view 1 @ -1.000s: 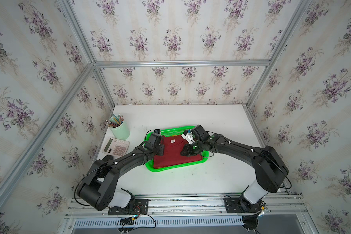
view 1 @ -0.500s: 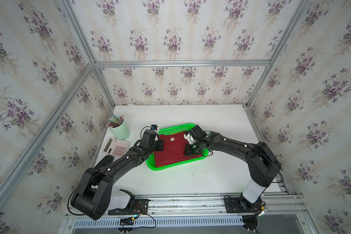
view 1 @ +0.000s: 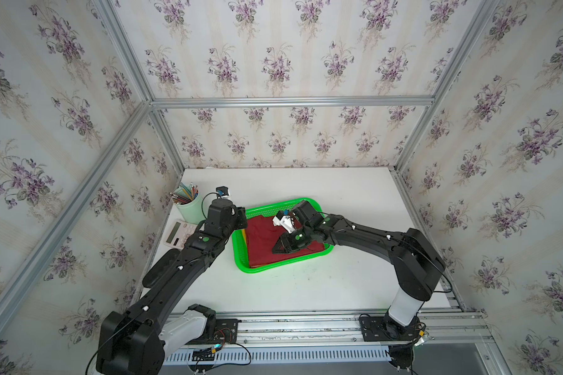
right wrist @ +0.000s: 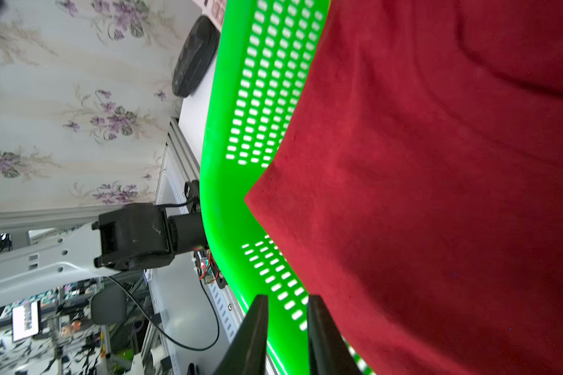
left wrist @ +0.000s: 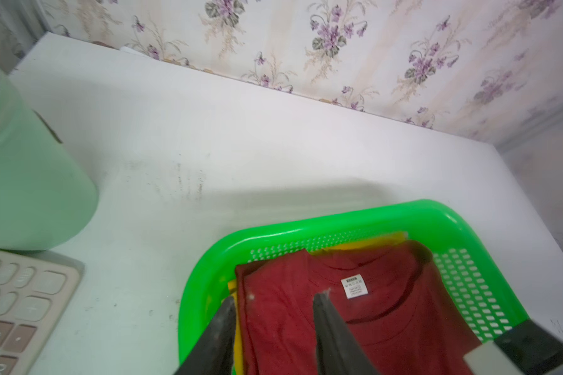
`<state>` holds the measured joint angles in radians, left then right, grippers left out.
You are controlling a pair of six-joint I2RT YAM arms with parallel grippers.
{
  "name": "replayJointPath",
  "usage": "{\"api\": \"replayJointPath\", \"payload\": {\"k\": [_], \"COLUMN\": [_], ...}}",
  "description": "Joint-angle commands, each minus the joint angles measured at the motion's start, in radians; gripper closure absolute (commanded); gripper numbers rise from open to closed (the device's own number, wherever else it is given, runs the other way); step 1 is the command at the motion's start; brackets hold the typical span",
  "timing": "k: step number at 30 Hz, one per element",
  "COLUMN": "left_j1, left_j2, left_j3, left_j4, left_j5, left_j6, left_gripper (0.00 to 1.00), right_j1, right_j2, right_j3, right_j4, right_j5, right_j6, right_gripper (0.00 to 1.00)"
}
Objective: Put the folded t-shirts into the basket
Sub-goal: Adjust the T-shirt in the bin.
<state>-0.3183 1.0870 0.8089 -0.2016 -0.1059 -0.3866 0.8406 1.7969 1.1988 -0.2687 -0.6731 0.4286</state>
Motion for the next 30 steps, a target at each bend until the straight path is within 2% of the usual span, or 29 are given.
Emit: {"api": "replayJointPath", "payload": {"k": [1, 4, 6, 9, 13, 16, 21, 23, 25, 27, 30], "left_j1": [0.023, 0.032, 0.038, 0.045, 0.047, 0.047, 0.045, 0.046, 0.045, 0.045, 0.045], "left_j2": [-0.034, -0.053, -0.048, -0.02, 0.012, 0.006, -0.021, -0.026, -0.03, -0.036, -0.063], "left_j3": [-0.002, -0.017, -0.015, 0.002, 0.013, 0.017, 0.027, 0.024, 0.018, 0.001, -0.034], "left_j4": [-0.085, -0.085, -0.103, -0.133, -0.115, -0.098, -0.095, -0.1, -0.113, -0.115, -0.098], "left_j5": [-0.063, -0.112, -0.109, -0.059, -0.007, -0.002, 0.052, 0.04, 0.013, -0.017, -0.065], "left_j6": [-0.014, -0.047, -0.086, -0.121, -0.107, -0.094, 0.016, 0.023, 0.024, 0.028, 0.025], "left_gripper": [0.51, 0.42, 0.41, 0.41, 0.39, 0.39, 0.35, 0.29, 0.23, 0.19, 0.19], "right_j1": [0.013, 0.013, 0.009, 0.009, -0.005, -0.03, -0.148, -0.204, -0.253, -0.286, -0.329], "right_j2": [0.059, 0.161, 0.197, 0.149, 0.029, -0.054, -0.116, -0.116, -0.102, -0.085, -0.055], "right_j3": [0.002, 0.026, 0.05, 0.038, 0.055, 0.104, 0.192, 0.198, 0.197, 0.18, 0.144], "right_j4": [0.007, -0.041, -0.064, -0.035, -0.082, -0.175, -0.35, -0.399, -0.445, -0.452, -0.419], "right_j5": [-0.015, 0.117, 0.165, 0.193, 0.211, 0.281, 0.605, 0.786, 0.913, 0.94, 0.866], "right_j6": [-0.061, -0.046, -0.019, 0.025, 0.042, 0.018, -0.041, -0.016, 0.0, -0.01, -0.023], "right_gripper": [0.75, 0.8, 0.85, 0.84, 0.73, 0.67, 0.57, 0.45, 0.38, 0.35, 0.35]}}
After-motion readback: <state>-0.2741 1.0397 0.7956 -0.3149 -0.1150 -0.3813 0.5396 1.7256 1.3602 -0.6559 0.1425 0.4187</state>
